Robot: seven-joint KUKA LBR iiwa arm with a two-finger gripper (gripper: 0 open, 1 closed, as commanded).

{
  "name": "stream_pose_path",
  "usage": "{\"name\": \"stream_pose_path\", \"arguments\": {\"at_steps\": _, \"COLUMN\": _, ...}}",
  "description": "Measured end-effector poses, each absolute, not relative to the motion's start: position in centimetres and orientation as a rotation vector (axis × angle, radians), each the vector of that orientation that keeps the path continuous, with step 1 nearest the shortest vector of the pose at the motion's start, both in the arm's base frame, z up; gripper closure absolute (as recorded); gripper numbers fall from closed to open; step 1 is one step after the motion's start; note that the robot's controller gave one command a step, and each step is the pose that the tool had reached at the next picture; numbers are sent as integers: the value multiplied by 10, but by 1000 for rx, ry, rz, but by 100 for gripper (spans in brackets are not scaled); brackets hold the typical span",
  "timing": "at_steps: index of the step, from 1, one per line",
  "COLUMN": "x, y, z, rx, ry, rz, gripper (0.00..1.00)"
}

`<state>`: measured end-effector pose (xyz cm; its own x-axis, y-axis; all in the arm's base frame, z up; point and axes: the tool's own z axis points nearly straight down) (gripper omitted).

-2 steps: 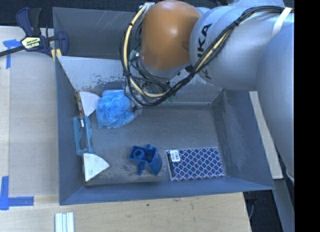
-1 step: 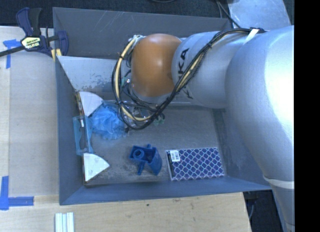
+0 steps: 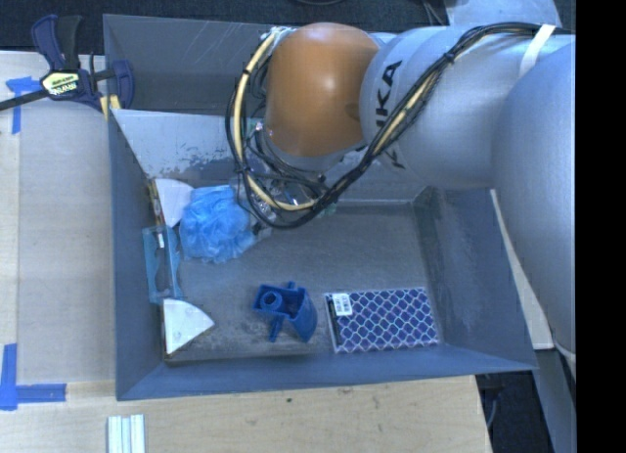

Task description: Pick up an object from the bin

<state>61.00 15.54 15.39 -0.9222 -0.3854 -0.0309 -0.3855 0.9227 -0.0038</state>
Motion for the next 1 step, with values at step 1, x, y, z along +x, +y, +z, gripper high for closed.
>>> {"name": "stream_pose_path", "arguments": {"at_steps": 1, "x": 597, "y": 147, "z": 230, "rx": -685, "ry": 3046, "rz": 2, "gripper": 100}}
